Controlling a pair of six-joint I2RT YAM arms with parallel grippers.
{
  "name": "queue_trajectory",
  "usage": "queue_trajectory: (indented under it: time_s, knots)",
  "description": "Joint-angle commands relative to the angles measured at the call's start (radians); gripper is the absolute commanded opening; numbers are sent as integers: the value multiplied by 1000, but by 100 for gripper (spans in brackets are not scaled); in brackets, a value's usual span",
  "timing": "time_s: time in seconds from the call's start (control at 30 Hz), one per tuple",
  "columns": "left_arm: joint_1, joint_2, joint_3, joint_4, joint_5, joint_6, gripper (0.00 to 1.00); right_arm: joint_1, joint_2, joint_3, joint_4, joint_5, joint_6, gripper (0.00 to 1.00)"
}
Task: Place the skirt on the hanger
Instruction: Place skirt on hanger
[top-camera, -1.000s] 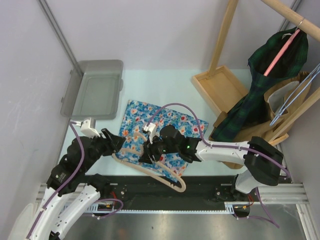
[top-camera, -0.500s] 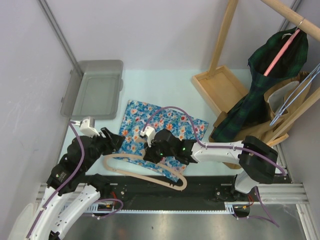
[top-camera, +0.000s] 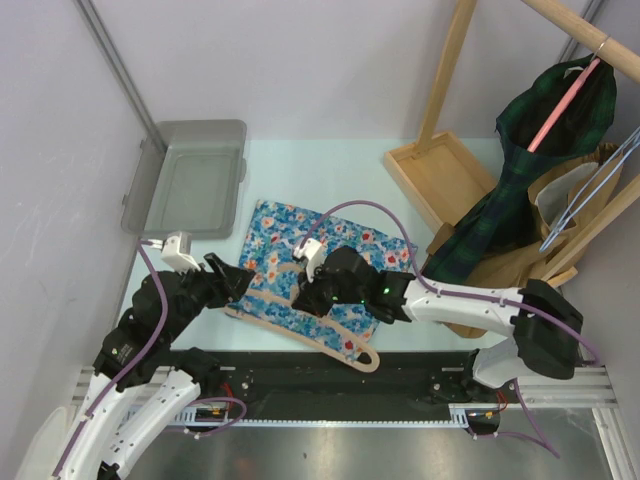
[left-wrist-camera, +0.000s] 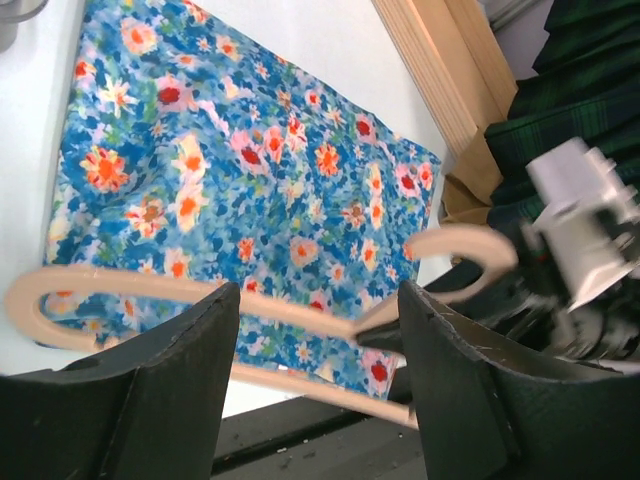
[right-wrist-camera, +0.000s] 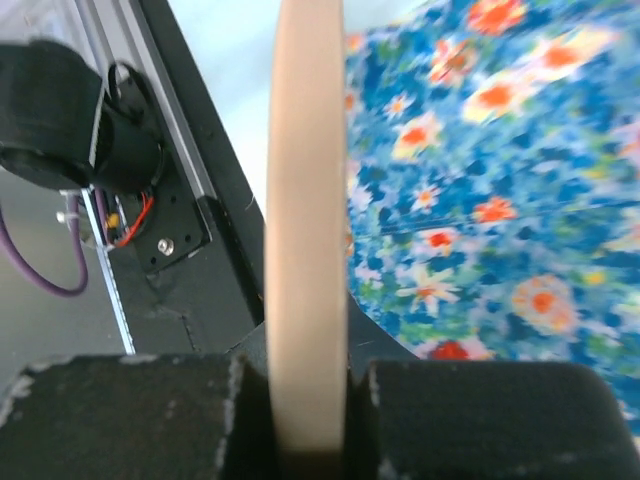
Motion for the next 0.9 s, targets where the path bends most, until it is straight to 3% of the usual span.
queue_trajectory:
  time_s: [0.0, 0.33, 0.6, 0.73, 0.87]
  knots:
    - [-1, 16, 9, 37, 35, 8, 68, -45, -64, 20, -21, -21, 19, 0]
    - [-1, 42, -88, -27, 1, -109, 52, -70, 82, 67, 189, -246, 194, 0]
    - [-1, 138, -149, -130, -108, -181, 41, -76, 197, 67, 275, -300, 300, 0]
    - [1, 121, -183, -96, -132, -268, 28, -97, 235, 66, 353, -331, 346, 0]
    - [-1, 127, -251, -30, -120, -316, 28, -119, 269, 64, 406, -342, 381, 0]
